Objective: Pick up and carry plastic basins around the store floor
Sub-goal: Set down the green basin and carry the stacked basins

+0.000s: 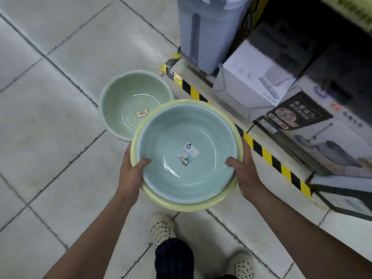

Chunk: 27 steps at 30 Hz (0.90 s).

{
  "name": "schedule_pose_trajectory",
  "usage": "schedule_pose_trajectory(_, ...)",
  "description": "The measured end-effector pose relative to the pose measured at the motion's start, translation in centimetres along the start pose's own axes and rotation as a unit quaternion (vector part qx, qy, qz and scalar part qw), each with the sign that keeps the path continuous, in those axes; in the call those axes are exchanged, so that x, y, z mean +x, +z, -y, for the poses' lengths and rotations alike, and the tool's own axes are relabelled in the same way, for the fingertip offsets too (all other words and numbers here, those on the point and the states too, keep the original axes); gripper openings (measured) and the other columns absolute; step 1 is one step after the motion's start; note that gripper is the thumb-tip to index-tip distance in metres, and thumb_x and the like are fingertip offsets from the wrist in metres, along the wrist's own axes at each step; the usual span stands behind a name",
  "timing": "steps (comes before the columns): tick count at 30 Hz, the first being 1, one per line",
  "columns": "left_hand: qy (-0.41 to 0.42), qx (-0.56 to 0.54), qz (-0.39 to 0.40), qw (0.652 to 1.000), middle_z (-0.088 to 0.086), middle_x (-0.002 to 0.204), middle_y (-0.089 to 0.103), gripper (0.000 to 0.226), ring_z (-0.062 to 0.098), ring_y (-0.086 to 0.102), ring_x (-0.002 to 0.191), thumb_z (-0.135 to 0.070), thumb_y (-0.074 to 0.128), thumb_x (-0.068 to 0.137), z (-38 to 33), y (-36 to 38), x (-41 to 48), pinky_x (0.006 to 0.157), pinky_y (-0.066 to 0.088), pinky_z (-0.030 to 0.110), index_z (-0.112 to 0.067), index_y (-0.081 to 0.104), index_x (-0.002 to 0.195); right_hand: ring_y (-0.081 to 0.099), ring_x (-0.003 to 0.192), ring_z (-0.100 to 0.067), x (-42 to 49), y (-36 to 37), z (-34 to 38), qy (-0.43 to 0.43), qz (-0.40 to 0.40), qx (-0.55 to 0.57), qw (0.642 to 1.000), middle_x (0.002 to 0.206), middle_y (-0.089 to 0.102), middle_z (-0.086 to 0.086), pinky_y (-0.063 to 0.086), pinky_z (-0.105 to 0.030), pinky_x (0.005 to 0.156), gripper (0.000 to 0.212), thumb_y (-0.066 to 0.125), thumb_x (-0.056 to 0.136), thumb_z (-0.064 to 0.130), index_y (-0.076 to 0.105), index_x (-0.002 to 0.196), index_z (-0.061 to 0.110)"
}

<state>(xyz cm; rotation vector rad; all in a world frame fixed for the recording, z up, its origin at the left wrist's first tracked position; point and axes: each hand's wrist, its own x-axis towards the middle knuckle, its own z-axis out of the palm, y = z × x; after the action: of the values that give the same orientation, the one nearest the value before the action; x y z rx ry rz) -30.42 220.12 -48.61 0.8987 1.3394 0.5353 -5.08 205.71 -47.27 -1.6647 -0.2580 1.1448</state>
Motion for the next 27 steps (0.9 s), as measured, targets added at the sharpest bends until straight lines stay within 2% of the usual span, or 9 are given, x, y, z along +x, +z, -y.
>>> schedule_pose_trajectory(3,-0.006,-0.011,-0.013,1.0,-0.004,0.123,0.066,0.062,0.024,0.065,0.111,-0.012,0.067,0.075,-5.7,-2.2,-2.3,0.092,0.055,0.053,-0.049,0.058,0.124,0.064,0.108,-0.011,-2.1,2.7,5.6,0.011,0.007,-0.012,1.0,0.118,0.066,0.015,0.054,-0.027,0.079,0.076,0.061,0.068,0.007,0.047,0.132,0.047)
schedule_pose_trajectory(8,0.003,-0.002,-0.013,1.0,-0.003,0.125,0.065,0.066,0.024,0.065,0.113,-0.01,0.066,0.077,-13.6,-6.1,-4.0,0.092,0.055,0.053,-0.044,0.054,0.132,0.066,0.101,-0.006,-4.4,7.8,13.0,0.022,0.008,-0.026,0.999,0.112,0.067,0.017,0.055,-0.02,0.069,0.078,0.061,0.068,0.009,0.045,0.136,0.043)
schedule_pose_trajectory(13,0.006,0.007,-0.014,1.0,-0.005,0.123,0.066,0.063,0.021,0.065,0.112,-0.008,0.064,0.08,-18.7,-8.5,-2.8,0.093,0.055,0.05,-0.041,0.053,0.134,0.067,0.102,-0.014,-4.1,11.7,17.4,0.026,0.01,-0.038,0.999,0.112,0.069,0.011,0.056,-0.031,0.075,0.073,0.06,0.069,0.007,0.049,0.132,0.043)
schedule_pose_trajectory(16,0.003,0.004,-0.02,1.0,-0.006,0.123,0.066,0.063,0.02,0.066,0.111,-0.01,0.066,0.08,-20.4,-9.2,-0.8,0.092,0.056,0.048,-0.044,0.054,0.132,0.067,0.102,-0.017,-2.2,13.4,18.9,0.031,0.009,-0.057,0.998,0.11,0.07,0.009,0.055,-0.03,0.072,0.069,0.06,0.069,0.009,0.051,0.131,0.04)
schedule_pose_trajectory(21,-0.014,-0.016,-0.042,0.999,-0.005,0.12,0.067,0.062,0.021,0.066,0.109,-0.01,0.065,0.079,-21.8,-9.6,4.3,0.089,0.058,0.047,-0.043,0.055,0.131,0.065,0.088,0.001,3.4,16.3,20.3,0.043,0.012,-0.068,0.997,0.105,0.066,0.013,0.052,-0.013,0.058,0.065,0.057,0.082,-0.002,0.049,0.129,0.041)
schedule_pose_trajectory(23,-0.024,-0.02,-0.049,0.998,-0.002,0.12,0.067,0.062,0.024,0.066,0.109,-0.01,0.065,0.076,-22.2,-9.6,6.5,0.087,0.058,0.047,-0.04,0.057,0.129,0.065,0.096,-0.007,6.2,17.4,20.5,0.058,0.024,-0.078,0.995,0.111,0.066,0.009,0.053,-0.016,0.062,0.066,0.058,0.081,0.0,0.049,0.13,0.043)
schedule_pose_trajectory(25,-0.035,-0.025,-0.057,0.997,0.001,0.119,0.067,0.06,0.028,0.066,0.109,-0.009,0.063,0.074,-22.6,-9.7,8.8,0.084,0.059,0.045,-0.038,0.059,0.127,0.065,0.105,-0.017,9.0,18.5,20.5,0.06,0.047,-0.094,0.993,0.118,0.066,0.005,0.054,-0.027,0.072,0.07,0.061,0.075,0.007,0.049,0.131,0.045)
schedule_pose_trajectory(27,-0.048,-0.025,-0.067,0.996,0.002,0.117,0.068,0.058,0.029,0.066,0.108,-0.006,0.061,0.076,-22.8,-9.8,11.2,0.083,0.059,0.045,-0.038,0.061,0.124,0.064,0.108,-0.018,11.6,19.6,20.2,0.064,0.053,-0.096,0.992,0.121,0.065,0.004,0.053,-0.032,0.076,0.071,0.062,0.072,0.01,0.05,0.13,0.047)
